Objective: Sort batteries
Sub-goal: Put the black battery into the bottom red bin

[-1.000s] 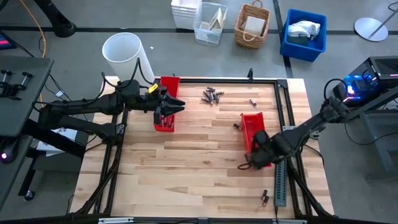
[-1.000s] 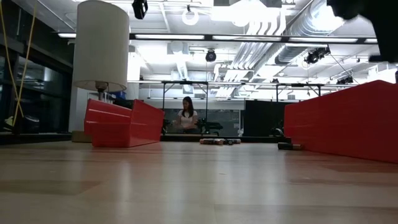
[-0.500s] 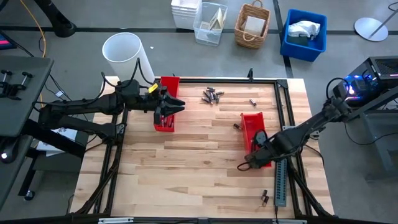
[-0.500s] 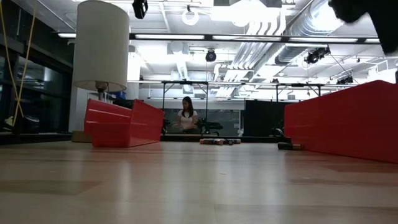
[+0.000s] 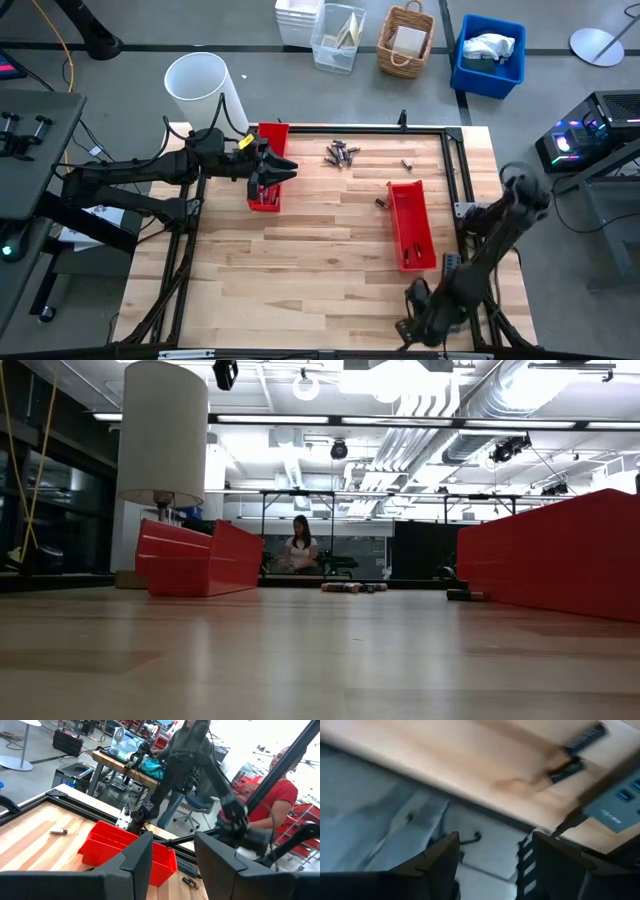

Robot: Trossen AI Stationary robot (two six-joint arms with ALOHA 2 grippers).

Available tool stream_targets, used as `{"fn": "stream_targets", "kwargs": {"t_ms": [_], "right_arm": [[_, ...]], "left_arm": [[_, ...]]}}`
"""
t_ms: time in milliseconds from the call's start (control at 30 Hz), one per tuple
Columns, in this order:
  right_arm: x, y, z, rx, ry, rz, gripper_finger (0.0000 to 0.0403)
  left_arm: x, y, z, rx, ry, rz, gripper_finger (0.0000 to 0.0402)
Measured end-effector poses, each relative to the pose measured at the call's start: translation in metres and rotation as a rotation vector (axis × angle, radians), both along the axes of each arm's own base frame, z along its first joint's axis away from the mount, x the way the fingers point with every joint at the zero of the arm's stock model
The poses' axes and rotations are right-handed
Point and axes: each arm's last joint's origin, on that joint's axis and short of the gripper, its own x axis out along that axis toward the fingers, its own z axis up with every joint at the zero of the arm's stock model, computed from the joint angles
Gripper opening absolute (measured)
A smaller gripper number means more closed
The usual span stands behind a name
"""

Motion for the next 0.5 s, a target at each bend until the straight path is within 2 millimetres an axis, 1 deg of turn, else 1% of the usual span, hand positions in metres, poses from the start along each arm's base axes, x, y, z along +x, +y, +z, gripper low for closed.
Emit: {"fn": "stream_targets", "kwargs": {"t_ms": [100,167,267,433,500], "right_arm": [[-0.005,0.010,-0.028,-0.090,0.112,-0.081,0.0242],[-0.005,0.011,-0.037,-0.141,0.136,-0.136,0.0242],[-0.005,0.006,-0.044,-0.233,0.155,-0.205,0.0242],[-0.009,-0.005,-0.047,-0.347,0.221,-0.227,0.0242],[-0.011,-0.008,-0.051,-0.363,0.234,-0.233,0.0242]], "left_arm": [[0.000,0.000,0.000,-0.001,0.000,0.000,0.0135],[0.000,0.000,0.000,-0.001,0.000,0.000,0.0135],[0.000,0.000,0.000,-0.010,-0.001,0.002,0.0135],[0.000,0.000,0.000,-0.012,-0.001,0.002,0.0135],[0.000,0.000,0.000,-0.012,-0.001,0.002,0.0135]]}}
